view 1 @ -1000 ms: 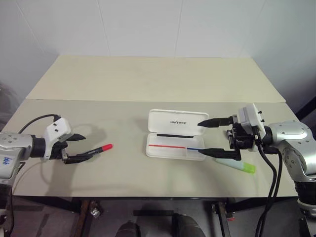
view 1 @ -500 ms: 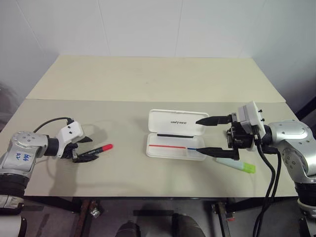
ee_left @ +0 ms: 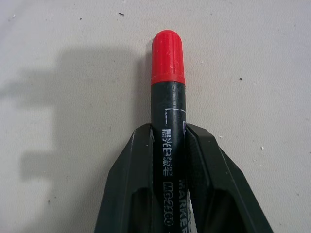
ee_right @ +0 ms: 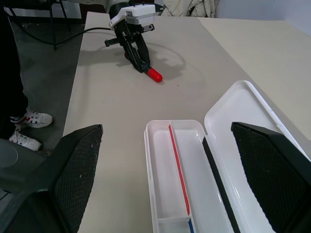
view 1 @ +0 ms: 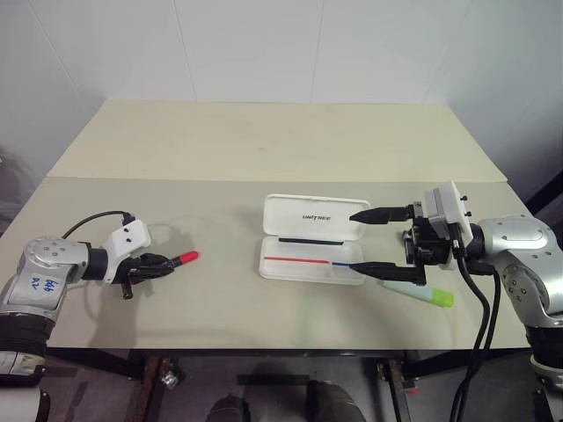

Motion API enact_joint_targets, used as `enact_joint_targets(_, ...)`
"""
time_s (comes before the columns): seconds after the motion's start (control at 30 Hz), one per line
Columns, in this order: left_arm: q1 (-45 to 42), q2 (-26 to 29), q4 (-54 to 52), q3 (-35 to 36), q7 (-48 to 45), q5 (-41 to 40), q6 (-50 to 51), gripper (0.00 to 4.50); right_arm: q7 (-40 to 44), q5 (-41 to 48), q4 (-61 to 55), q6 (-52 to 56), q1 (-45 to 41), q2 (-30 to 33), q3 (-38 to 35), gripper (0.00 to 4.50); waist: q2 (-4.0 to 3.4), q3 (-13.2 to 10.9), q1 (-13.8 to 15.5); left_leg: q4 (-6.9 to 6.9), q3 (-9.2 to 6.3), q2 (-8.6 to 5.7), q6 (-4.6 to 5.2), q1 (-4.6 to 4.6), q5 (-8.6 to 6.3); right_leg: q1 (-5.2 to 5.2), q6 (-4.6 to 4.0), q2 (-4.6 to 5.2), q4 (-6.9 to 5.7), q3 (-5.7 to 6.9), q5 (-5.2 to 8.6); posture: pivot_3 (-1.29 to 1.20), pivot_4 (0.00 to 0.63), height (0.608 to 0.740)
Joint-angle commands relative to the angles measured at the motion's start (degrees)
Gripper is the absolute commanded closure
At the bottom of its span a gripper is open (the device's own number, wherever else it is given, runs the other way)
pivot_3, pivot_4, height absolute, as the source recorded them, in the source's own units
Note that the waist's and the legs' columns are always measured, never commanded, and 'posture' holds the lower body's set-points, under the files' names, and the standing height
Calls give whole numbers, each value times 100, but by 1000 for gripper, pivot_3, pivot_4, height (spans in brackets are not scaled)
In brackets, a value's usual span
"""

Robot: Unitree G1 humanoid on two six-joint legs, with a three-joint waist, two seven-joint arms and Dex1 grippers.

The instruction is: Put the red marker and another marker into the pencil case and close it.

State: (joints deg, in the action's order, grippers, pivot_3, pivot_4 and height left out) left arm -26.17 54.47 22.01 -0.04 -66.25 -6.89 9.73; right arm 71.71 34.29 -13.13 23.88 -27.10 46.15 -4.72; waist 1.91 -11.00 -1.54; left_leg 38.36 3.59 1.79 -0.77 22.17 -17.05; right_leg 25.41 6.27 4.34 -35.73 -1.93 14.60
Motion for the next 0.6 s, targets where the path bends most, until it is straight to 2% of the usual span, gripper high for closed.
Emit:
enact_joint_targets(0.03, -11, 112, -335, 192, -97, -140, -20, 3935, 25, -29, 74, -142, -116, 10, -54, 0, 0, 0, 1, 0, 0, 0, 0, 1, 0, 0, 0, 0, 1, 0, 0, 0, 150, 740)
enact_joint_targets(0.33, -367, 241, -1199, 367, -768, -676, -82, 3935, 60, -203, 373, -297, -188, -9, -11, 0, 1, 0, 1, -8, 0, 0, 1, 11, -1, 0, 2, 0, 11, 1, -1, 0, 150, 740)
enact_joint_targets(0.47, -670, 189, -1410, 196, -896, -696, 73, 3935, 70, -269, 479, -315, -180, 36, -30, 0, 1, 0, 1, -7, 1, -2, 1, 11, -1, 0, 4, -1, 17, 1, -2, 0, 150, 740)
enact_joint_targets(0.6, -1180, -101, -1580, -244, -940, -601, 379, 3935, 83, -340, 626, -307, -146, 167, -103, 0, 0, 0, 11, -4, 1, -4, 1, 10, -1, 0, 5, -4, 17, 1, -2, 0, 150, 740)
